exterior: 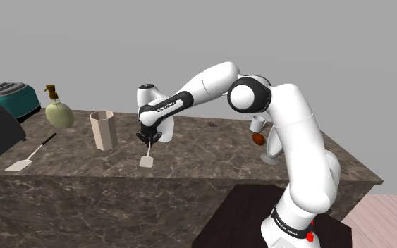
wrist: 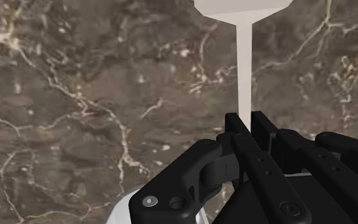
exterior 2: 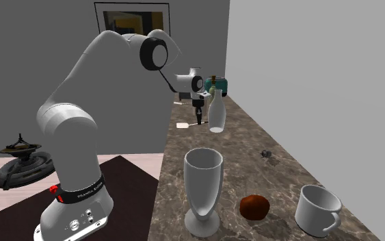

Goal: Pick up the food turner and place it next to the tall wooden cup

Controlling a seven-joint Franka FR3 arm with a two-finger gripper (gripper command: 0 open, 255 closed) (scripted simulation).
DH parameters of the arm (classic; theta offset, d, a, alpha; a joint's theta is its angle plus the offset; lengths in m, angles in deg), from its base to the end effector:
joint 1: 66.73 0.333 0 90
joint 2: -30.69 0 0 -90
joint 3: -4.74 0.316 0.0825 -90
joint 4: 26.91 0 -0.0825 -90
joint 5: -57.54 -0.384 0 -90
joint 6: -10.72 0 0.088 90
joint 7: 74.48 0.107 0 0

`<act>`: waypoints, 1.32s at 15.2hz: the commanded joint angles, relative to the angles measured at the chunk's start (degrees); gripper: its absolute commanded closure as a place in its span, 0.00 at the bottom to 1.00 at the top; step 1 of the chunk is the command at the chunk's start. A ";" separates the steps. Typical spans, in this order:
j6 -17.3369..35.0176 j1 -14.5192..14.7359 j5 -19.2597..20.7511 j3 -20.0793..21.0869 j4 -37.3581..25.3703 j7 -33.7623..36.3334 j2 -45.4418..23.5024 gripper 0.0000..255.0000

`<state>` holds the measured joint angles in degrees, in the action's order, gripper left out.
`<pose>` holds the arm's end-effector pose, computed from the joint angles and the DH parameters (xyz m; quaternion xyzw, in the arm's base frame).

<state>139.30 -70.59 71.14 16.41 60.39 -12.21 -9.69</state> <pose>0.7098 0.0669 0.2530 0.9096 -0.4142 0.0303 0.0136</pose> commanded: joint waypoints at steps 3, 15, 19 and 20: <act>0.01 0.00 0.00 0.00 0.00 0.00 0.00 0.00; -4.76 -0.27 -1.03 0.80 -0.57 -0.58 4.23 0.00; -4.76 -0.27 -1.03 0.80 -0.58 -0.58 4.23 0.00; -4.76 -0.27 -1.03 0.80 -0.58 -0.58 4.23 0.00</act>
